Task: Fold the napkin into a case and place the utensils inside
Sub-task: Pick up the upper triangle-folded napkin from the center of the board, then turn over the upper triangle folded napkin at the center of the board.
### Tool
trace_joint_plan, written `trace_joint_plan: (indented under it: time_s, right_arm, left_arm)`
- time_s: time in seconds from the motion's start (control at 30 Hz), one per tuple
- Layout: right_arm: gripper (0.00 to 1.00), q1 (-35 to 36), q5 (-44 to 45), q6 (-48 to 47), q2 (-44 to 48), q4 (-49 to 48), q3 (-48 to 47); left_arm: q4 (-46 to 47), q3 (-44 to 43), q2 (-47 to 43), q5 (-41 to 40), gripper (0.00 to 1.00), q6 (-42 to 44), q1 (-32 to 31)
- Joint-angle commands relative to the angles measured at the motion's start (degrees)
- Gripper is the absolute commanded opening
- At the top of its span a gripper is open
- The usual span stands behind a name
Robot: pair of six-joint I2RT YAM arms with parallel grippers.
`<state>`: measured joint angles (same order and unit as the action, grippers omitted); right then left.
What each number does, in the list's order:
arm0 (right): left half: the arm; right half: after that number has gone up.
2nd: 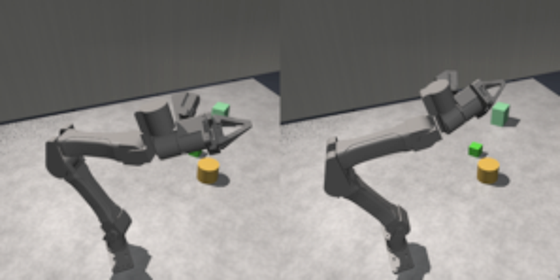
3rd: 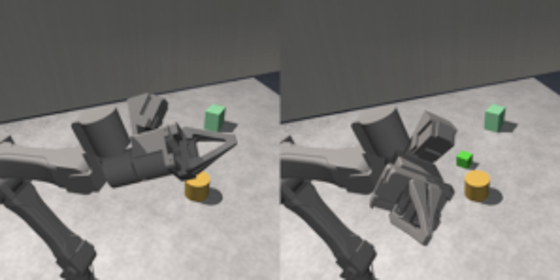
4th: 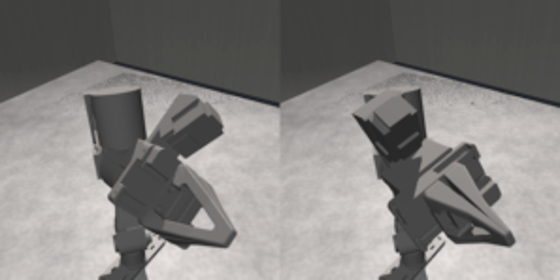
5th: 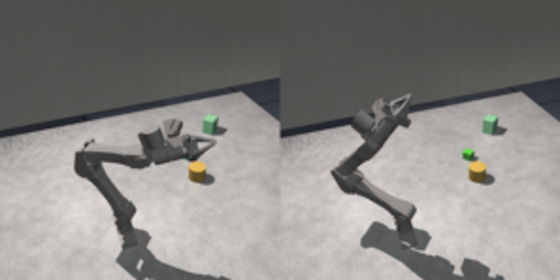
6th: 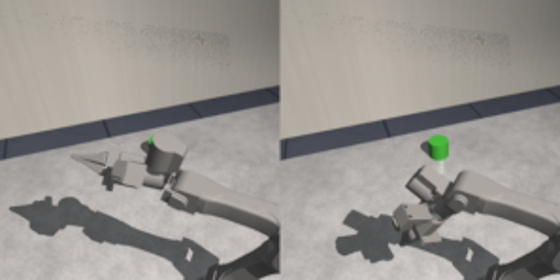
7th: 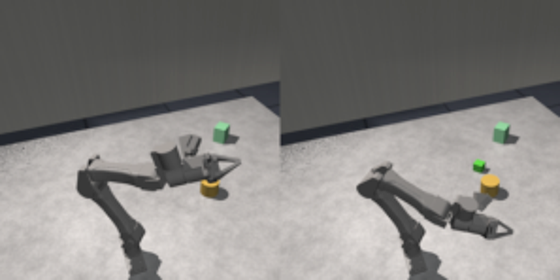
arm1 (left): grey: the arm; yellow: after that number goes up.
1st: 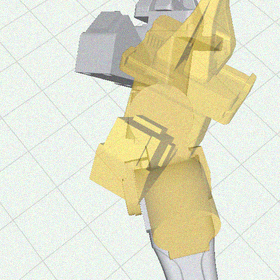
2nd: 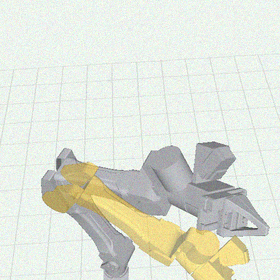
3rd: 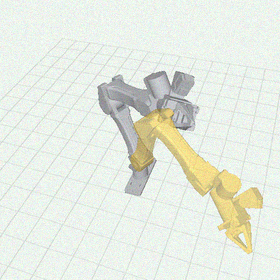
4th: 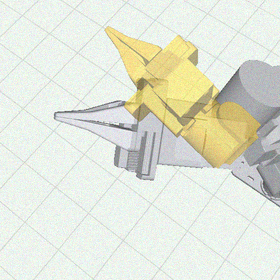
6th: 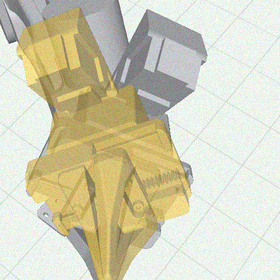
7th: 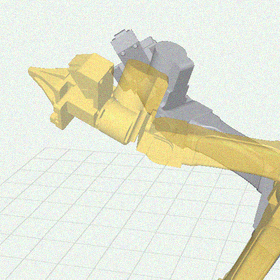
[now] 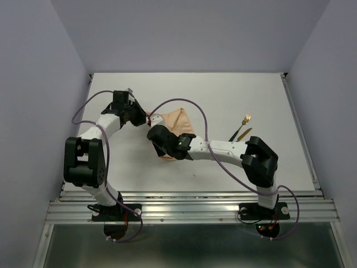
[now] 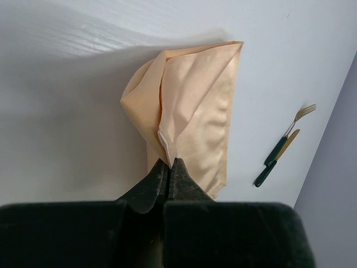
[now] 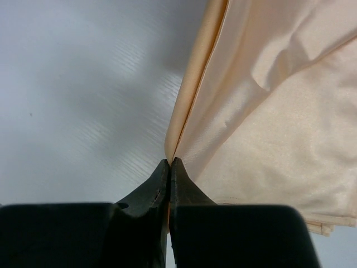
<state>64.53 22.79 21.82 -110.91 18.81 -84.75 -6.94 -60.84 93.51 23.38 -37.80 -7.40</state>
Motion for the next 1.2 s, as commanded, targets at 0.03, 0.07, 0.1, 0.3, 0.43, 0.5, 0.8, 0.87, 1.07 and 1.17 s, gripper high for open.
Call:
trace_joint_plan:
  time_s: [0.03,0.07,0.1,0.3,0.43,0.5,0.8,0.87,1.07,1.17]
  right_arm:
    - [0.01,0.51,-6.61,-2.05,0.97,-1.41,-5.94]
    - [0.01,0.51,-7.22,-2.14,0.53,-1.41,-7.52]
    - [0.01,0.51,-7.93,-2.14,0.09,-1.32,-8.58]
    - [0.01,0.51,-16.0,-0.99,-4.57,-0.88,-16.4]
    - [0.01,0.51,-21.98,-0.21,-7.64,-2.11,-21.23]
    - [0.01,1.82,-25.65,0.06,-9.92,-2.37,-23.78]
    - [0.01,4.64,-37.8,1.63,-13.02,-7.11,-33.38]
    - [0.01,4.64,-39.56,2.87,-11.17,-9.57,-31.98]
    - [0.01,2.18,-41.94,8.93,-5.46,-20.8,-19.77]
    - [0.01,-0.88,-42.48,12.1,-3.61,-23.02,-12.56]
  left_arm:
    - [-1.93,-4.11,-6.23,-1.14,0.0,3.17,3.35]
    - [-2.37,-4.81,-6.94,-1.31,0.0,3.43,4.57]
    - [-3.33,-5.16,-7.9,-1.75,0.0,3.78,5.2]
    - [-7.38,-8.5,-11.24,-2.55,0.0,6.68,12.05]
    - [-10.1,-9.99,-13.88,-3.68,0.0,8.53,16.88]
    - [-12.47,-10.79,-15.63,-4.65,0.0,10.19,20.21]
    - [-21.62,-20.89,-23.2,-16.6,0.0,16.18,25.5]
    - [-22.24,-23.79,-23.73,-17.75,0.0,16.71,25.59]
    - [-20.93,-24.77,-21.8,-19.32,0.0,15.57,21.91]
    - [-17.59,-21.88,-19.52,-20.29,0.0,14.08,17.61]
